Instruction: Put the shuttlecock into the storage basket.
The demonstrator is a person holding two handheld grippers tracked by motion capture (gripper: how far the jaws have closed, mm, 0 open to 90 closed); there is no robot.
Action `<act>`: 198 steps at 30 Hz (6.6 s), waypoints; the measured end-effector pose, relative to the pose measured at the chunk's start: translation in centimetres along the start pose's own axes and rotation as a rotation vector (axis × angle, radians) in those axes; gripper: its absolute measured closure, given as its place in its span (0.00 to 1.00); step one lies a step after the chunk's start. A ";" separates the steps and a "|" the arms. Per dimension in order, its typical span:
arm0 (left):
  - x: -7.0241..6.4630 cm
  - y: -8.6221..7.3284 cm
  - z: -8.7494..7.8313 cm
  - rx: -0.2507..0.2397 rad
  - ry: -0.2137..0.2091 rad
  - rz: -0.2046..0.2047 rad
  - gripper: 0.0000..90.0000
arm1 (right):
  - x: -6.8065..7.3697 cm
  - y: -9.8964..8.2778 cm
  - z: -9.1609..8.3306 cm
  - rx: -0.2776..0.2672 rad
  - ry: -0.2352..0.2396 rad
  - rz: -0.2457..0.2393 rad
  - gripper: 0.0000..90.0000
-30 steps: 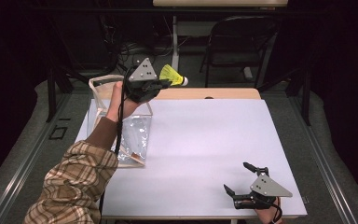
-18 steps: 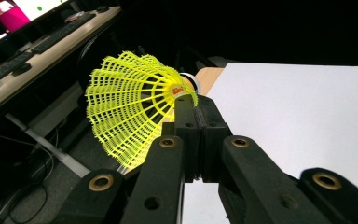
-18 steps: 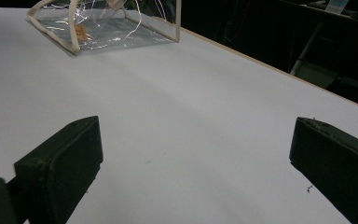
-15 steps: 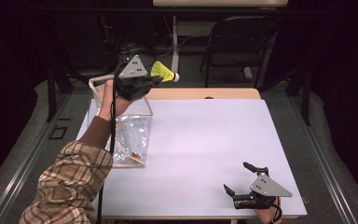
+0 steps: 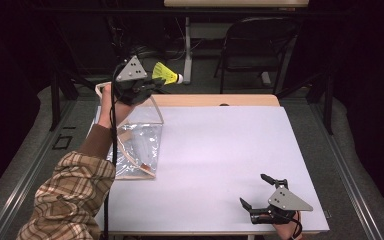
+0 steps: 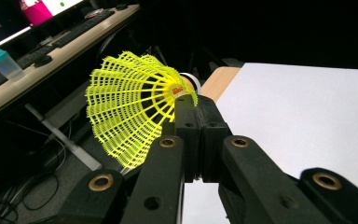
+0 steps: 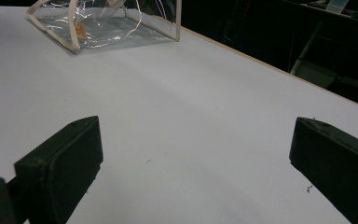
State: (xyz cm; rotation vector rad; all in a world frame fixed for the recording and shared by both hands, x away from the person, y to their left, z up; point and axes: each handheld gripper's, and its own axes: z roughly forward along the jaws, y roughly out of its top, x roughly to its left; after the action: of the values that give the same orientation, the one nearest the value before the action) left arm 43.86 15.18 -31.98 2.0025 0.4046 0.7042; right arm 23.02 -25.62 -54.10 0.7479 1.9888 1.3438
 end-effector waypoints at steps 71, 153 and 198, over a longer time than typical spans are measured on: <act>4.4 -4.2 -5.4 -0.026 0.185 -0.138 0.99 | 0.0 0.0 0.0 0.007 0.001 -0.002 0.03; 6.1 -9.4 -4.7 0.067 0.242 -0.241 0.99 | 0.0 0.0 0.1 0.011 0.002 -0.003 0.03; 5.7 -12.9 -2.9 0.147 0.197 -0.283 0.99 | 0.0 -0.1 0.2 0.012 0.005 -0.009 0.03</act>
State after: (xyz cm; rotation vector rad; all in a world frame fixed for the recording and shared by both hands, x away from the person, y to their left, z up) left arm 46.46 26.70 -40.20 1.9646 0.8600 0.7098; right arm 23.12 -25.51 -54.21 0.7415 2.0036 1.3305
